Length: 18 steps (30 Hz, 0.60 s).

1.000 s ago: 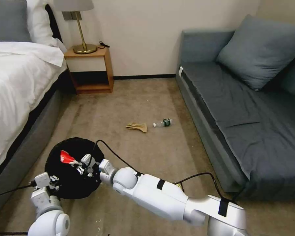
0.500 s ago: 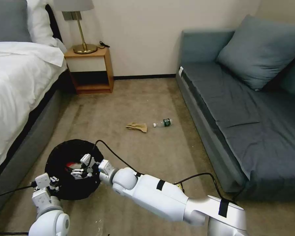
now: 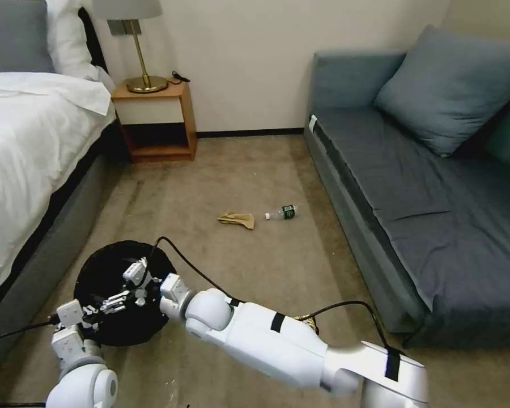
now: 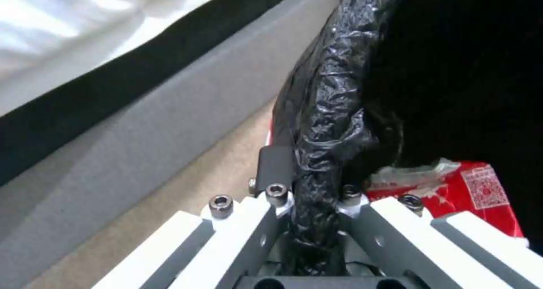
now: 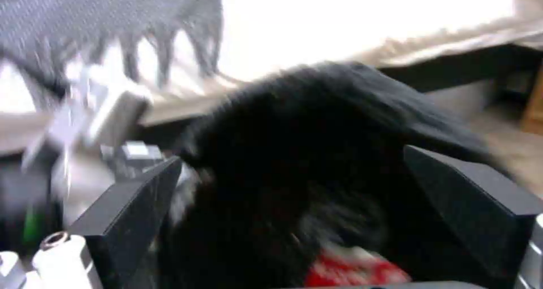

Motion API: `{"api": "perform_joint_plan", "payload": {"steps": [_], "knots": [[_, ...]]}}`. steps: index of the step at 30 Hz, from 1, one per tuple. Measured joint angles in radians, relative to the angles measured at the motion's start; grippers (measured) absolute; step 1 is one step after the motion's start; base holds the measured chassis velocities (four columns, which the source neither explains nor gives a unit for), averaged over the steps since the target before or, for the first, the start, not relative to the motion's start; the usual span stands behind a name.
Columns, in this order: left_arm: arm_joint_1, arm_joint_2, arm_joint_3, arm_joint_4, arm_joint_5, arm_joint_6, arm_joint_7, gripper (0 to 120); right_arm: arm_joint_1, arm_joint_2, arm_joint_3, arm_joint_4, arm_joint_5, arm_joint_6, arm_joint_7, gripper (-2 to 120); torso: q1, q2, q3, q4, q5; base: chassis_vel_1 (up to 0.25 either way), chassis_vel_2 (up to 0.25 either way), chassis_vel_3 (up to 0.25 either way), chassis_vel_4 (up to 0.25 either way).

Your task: Pick up the trash bin, then pick up the garbage on the floor and place it into the trash bin.

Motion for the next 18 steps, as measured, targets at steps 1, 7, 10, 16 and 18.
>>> {"api": "perform_joint_plan", "payload": {"steps": [1,7,10,16,18], "knots": [[-0.003,0.000,-0.002,0.001,0.000,0.000,0.000,1,-0.010,-0.054,0.010,0.031,-0.005,-0.003,-0.009,100,0.000,0.000,0.000,-0.0006,0.0000,0.000,0.000,0.000,0.000],[-0.006,-0.005,-0.002,0.004,0.004,-0.001,0.000,1,-0.053,-0.255,0.066,0.083,-0.061,-0.016,-0.086,100,0.000,0.000,0.000,-0.0005,0.0002,0.000,0.000,0.000,0.000],[-0.003,-0.012,0.000,0.006,0.010,-0.005,0.000,1,-0.094,-0.334,0.123,0.061,-0.131,-0.019,-0.174,100,0.000,0.000,0.000,-0.0005,0.0003,0.000,0.000,0.000,0.000],[0.001,-0.016,0.004,0.013,0.025,-0.010,0.000,1,-0.143,-0.403,0.215,-0.016,-0.238,-0.016,-0.299,100,0.000,0.000,0.000,-0.0005,0.0003,0.000,0.000,0.000,0.000],[0.001,-0.017,0.004,0.013,0.026,-0.010,0.000,1,-0.145,-0.406,0.224,-0.026,-0.248,-0.018,-0.313,100,0.000,0.000,0.000,-0.0004,0.0003,0.000,0.000,0.000,0.000]]}}
